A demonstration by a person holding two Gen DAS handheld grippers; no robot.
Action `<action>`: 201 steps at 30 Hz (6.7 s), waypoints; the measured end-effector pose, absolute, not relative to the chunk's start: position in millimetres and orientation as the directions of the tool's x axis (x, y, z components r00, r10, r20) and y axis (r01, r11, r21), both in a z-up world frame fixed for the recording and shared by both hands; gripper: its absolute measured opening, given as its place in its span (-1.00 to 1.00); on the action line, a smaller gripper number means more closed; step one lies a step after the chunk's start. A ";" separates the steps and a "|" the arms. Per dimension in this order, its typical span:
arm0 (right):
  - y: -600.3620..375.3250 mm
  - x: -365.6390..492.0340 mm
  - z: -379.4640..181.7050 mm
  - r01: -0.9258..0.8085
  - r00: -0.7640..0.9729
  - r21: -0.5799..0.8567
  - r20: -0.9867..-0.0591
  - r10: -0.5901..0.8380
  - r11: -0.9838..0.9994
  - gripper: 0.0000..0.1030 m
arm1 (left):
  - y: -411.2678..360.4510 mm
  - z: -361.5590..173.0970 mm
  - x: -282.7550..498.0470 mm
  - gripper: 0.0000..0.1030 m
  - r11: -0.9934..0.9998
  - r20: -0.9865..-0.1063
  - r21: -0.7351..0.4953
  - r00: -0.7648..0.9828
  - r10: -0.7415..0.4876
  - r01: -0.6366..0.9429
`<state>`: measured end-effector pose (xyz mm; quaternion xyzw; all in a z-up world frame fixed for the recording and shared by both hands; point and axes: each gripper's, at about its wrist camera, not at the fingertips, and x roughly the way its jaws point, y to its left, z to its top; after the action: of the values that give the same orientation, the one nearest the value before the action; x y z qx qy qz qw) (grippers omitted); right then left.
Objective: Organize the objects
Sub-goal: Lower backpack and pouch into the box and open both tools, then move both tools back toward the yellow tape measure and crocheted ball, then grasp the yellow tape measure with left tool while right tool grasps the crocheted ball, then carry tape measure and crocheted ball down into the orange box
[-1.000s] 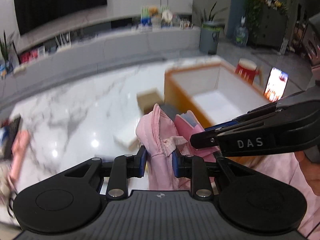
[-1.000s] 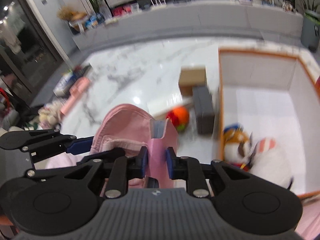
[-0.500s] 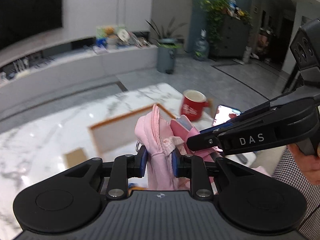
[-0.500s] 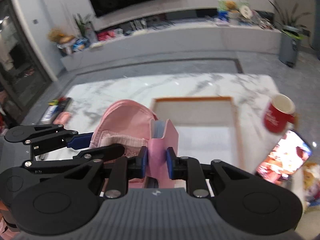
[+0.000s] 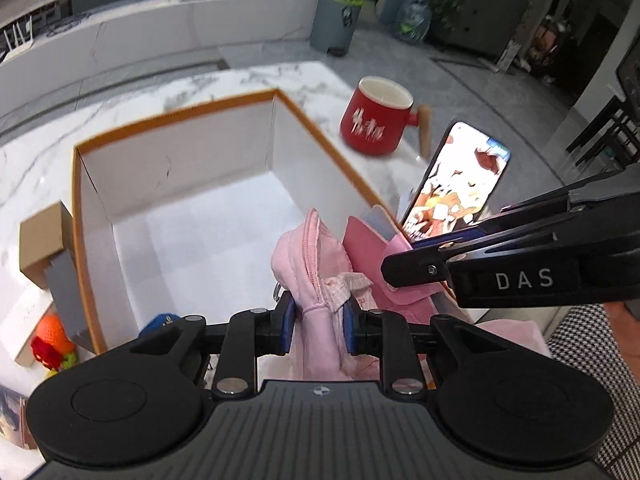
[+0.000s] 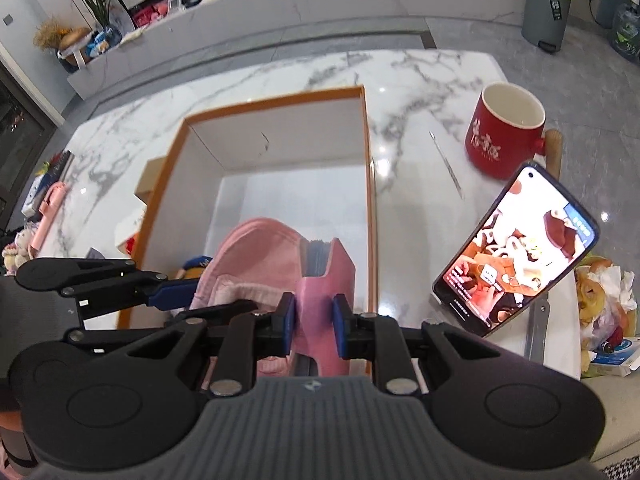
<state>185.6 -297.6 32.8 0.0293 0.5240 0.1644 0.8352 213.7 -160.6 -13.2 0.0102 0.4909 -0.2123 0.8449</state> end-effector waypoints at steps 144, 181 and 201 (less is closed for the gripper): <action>-80.9 227.0 58.9 -0.677 0.344 0.053 -0.859 0.380 0.734 -0.04 | 51.7 -46.5 151.3 0.15 0.904 -0.856 -0.040 0.452 -0.251 0.425; -195.0 285.9 -51.1 -0.771 0.249 0.006 -0.918 0.310 0.637 -0.04 | -129.0 -71.9 285.0 0.15 0.472 -0.986 0.130 0.163 -0.031 0.872; -186.1 300.5 -70.4 -0.679 0.126 0.212 -0.910 0.395 0.703 -0.04 | -111.2 -90.0 295.2 0.31 0.436 -1.000 -0.002 -0.002 -0.001 0.900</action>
<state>300.5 -186.1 -70.4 -0.1284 0.5524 0.3634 0.7391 295.2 -111.2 -90.0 0.3747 0.5995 -0.3761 0.5990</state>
